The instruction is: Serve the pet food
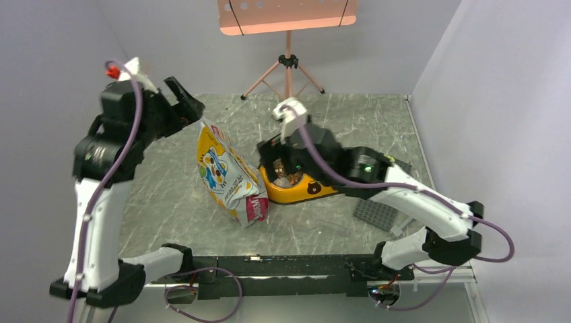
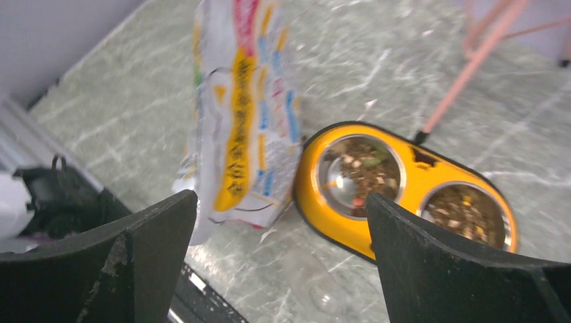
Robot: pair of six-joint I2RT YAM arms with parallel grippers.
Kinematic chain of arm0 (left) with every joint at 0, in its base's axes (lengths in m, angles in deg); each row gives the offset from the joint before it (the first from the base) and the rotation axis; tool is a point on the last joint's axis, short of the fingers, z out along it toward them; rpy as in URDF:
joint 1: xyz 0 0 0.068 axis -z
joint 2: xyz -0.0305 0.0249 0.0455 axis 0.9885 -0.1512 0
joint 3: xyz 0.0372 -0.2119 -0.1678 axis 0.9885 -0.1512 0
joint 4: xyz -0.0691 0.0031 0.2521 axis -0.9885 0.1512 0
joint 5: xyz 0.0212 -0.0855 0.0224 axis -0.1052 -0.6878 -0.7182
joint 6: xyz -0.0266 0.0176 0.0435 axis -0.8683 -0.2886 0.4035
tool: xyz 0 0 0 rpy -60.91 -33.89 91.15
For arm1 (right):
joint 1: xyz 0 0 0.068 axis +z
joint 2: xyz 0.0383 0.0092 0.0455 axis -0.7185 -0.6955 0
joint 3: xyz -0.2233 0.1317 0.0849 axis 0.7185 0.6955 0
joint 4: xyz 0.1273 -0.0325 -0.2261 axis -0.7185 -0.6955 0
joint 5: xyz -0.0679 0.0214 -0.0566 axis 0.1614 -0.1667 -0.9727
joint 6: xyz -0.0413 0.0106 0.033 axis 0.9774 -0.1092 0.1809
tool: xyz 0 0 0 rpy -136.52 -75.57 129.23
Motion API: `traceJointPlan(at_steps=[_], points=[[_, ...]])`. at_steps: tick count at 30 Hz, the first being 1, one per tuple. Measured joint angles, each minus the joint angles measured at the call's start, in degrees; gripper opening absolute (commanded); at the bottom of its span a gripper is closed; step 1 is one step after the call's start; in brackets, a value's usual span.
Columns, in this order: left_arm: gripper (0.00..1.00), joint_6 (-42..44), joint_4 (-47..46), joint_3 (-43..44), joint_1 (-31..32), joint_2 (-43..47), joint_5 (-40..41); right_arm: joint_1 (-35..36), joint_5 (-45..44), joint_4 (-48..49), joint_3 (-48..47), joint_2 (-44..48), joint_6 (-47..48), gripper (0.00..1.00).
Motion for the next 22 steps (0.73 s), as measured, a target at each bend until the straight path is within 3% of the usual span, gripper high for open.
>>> traceJointPlan(at_steps=[6, 13, 22], points=[[0.99, 3.5, -6.1, 2.0, 0.0, 9.9, 6.0, -2.7, -13.2, -8.0, -7.0, 8.0, -1.8, 1.00], [0.99, 8.1, -14.5, 2.2, 0.0, 18.4, 13.6, -2.7, -28.7, -21.2, -23.6, 10.1, -6.3, 1.00], [0.99, 10.3, -16.3, 1.6, 0.0, 20.3, 17.5, -2.7, -31.3, -22.5, -13.0, 20.5, -8.5, 1.00]])
